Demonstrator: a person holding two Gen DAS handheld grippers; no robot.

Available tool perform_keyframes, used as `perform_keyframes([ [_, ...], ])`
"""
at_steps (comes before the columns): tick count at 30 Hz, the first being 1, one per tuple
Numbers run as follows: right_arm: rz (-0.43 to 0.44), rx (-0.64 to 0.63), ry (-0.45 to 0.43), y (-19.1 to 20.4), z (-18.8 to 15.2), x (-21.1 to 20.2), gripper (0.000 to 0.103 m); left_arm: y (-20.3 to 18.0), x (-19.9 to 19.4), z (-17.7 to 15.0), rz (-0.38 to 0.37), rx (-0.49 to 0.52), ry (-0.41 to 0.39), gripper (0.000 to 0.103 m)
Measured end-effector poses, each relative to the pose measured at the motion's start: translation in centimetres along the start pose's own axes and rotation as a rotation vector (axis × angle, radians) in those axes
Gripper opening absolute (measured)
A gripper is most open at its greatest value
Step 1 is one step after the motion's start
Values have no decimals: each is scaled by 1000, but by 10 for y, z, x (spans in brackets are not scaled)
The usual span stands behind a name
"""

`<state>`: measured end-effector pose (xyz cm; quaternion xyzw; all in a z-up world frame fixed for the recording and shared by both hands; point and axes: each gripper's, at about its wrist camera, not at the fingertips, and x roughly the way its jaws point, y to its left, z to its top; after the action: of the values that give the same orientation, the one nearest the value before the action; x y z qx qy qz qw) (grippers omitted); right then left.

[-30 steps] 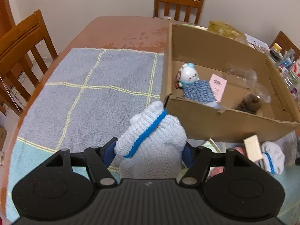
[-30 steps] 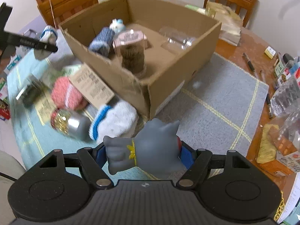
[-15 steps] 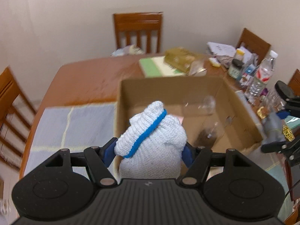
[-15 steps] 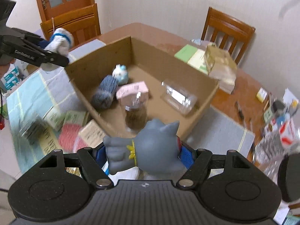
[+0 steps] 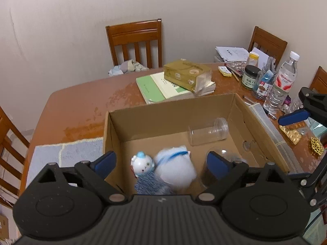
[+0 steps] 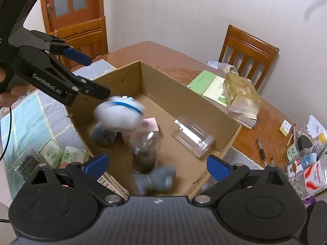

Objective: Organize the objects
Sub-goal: 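Carry the grey toy into the box with the right gripper while the left drops the white sock in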

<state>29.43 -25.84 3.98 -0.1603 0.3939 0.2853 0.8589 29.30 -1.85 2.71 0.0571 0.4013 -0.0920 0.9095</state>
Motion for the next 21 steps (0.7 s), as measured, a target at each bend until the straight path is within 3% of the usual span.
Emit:
perform_keyframes([
  [6,1,-2,9,10,-6,-1,103,0,-5,-13,-5,-26,10,96],
  [15,-32,14,24,38,-33,-7,103,-5,-23,-46,68,-7,3,96],
  [21,-72,57,12,49,-53,-15,103,-4,-39,-72,102,-61,19,96],
])
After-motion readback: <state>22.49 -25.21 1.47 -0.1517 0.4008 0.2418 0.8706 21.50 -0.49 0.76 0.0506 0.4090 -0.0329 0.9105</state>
